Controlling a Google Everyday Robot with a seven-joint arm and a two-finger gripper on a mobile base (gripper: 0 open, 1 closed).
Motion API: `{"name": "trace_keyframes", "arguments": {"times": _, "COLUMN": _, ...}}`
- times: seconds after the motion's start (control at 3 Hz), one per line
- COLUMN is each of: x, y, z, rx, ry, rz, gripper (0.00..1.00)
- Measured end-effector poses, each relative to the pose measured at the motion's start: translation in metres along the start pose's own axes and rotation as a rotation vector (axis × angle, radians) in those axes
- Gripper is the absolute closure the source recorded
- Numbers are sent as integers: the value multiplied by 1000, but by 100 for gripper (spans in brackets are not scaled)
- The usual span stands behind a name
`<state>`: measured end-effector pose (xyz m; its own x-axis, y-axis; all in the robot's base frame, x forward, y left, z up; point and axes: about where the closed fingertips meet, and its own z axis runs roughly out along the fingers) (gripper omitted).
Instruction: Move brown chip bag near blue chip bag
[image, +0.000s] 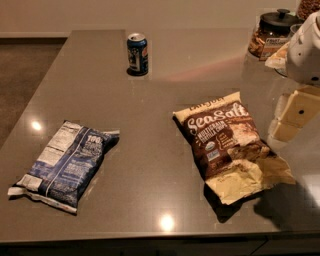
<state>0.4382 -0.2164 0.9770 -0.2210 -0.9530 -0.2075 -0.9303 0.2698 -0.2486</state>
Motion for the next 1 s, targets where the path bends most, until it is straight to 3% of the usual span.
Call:
{"name": "trace_keyframes", "arguments": {"times": 0.33, "x": 0, "y": 0, "z": 0, "rx": 0, "ry": 0, "rz": 0, "gripper": 0}}
{"name": "trace_keyframes", "arguments": {"times": 0.67, "x": -8, "y": 7, "z": 13, "rx": -33, "ry": 15, "rz": 45, "gripper": 0}}
{"name": "trace_keyframes", "arguments": {"times": 1.0, "x": -12, "y": 14, "z": 42, "rx": -76, "ry": 38, "rz": 152, "gripper": 0}}
